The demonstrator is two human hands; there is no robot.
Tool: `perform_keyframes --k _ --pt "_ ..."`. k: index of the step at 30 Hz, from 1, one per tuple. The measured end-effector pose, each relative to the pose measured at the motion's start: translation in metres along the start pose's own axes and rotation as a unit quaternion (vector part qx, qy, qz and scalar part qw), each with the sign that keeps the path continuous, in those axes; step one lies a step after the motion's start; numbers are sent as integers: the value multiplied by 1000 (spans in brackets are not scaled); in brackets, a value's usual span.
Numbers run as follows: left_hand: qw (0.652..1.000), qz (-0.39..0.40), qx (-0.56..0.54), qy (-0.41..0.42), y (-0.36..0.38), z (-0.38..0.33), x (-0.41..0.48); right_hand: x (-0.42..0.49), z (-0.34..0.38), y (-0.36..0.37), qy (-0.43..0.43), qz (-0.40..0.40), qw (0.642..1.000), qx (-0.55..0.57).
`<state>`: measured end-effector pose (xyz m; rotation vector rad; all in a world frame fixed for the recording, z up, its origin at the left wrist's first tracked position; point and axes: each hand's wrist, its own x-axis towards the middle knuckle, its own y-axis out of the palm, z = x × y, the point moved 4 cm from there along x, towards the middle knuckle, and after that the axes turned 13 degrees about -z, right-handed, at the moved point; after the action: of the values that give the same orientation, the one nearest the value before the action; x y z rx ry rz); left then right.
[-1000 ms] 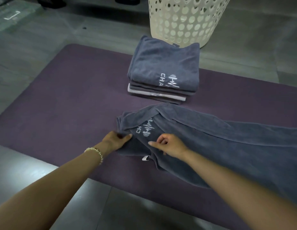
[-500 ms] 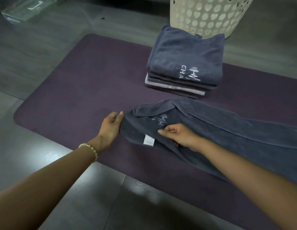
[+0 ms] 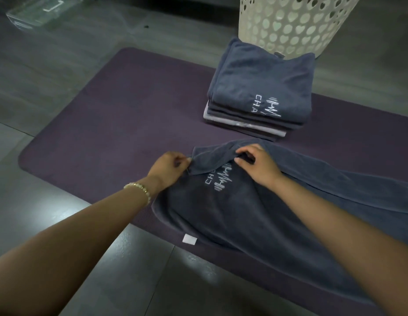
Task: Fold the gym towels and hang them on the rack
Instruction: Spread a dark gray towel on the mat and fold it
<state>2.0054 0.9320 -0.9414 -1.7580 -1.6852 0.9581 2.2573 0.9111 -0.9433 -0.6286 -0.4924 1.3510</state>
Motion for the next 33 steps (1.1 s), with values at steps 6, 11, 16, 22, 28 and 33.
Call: perform_keyframes --k 6,11,16,22,28,33 --pt "990 57 -20 -126 43 -19 24 15 -17 11 23 78 989 -122" --pt "985 25 -25 -168 47 -4 42 18 -23 12 90 34 995 -21" --pt "979 21 -93 -178 53 -4 42 24 -28 15 147 68 986 -43" --pt "974 66 -111 -184 57 -3 39 35 -30 19 212 81 974 -23" --pt "976 83 -126 -156 53 -5 32 39 -29 19 238 84 968 -4" --pt "936 49 -268 -224 46 -12 36 35 -28 8 242 12 960 143"
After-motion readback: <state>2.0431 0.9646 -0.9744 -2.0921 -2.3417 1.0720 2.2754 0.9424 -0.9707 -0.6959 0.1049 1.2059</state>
